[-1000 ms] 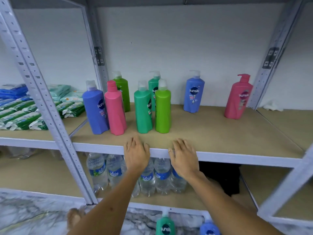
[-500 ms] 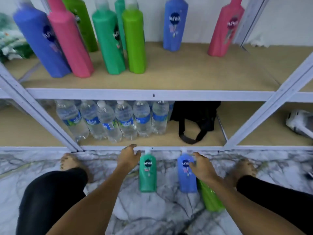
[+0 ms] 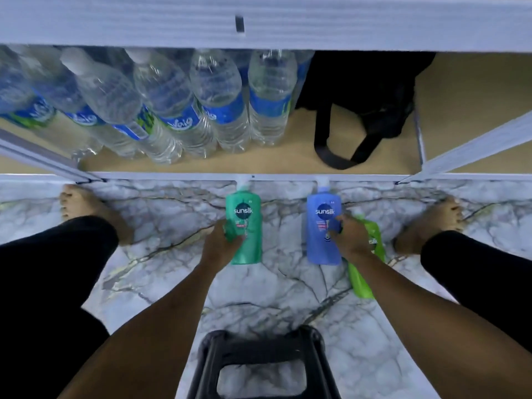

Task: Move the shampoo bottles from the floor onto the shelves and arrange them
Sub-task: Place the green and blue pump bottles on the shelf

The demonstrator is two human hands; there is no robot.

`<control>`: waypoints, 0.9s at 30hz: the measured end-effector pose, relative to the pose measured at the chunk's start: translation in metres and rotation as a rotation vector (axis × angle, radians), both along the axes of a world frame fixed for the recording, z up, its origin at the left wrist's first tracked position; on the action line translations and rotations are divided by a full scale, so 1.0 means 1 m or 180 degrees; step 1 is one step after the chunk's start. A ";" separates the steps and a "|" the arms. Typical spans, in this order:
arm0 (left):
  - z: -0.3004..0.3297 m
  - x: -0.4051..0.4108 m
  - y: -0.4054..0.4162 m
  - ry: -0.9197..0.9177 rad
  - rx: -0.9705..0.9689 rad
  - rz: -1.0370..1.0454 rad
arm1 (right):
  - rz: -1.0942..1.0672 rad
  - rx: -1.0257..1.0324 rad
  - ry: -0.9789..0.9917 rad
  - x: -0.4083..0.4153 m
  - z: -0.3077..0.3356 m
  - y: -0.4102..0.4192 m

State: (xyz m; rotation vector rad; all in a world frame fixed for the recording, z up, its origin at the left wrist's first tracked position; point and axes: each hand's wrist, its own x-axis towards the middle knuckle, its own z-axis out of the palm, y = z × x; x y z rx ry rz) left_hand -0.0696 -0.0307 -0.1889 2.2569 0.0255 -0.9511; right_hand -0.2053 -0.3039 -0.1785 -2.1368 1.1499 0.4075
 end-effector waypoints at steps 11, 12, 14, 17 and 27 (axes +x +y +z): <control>-0.041 0.000 -0.029 0.0558 -0.0625 0.0475 | -0.1114 0.1619 -0.0604 0.040 -0.036 0.037; -0.042 -0.003 -0.034 0.0551 -0.0688 0.0588 | -0.1117 0.1610 -0.0604 0.044 -0.038 0.045; -0.040 -0.009 -0.041 0.0521 -0.0809 0.0797 | -0.0879 0.1655 -0.0564 0.049 -0.037 0.056; -0.032 -0.015 -0.044 0.0486 -0.0868 0.0909 | -0.0510 0.1602 -0.0460 0.051 -0.032 0.067; -0.011 -0.041 -0.014 0.0927 -0.0193 0.0627 | -0.0599 0.1552 -0.0439 0.003 -0.009 0.103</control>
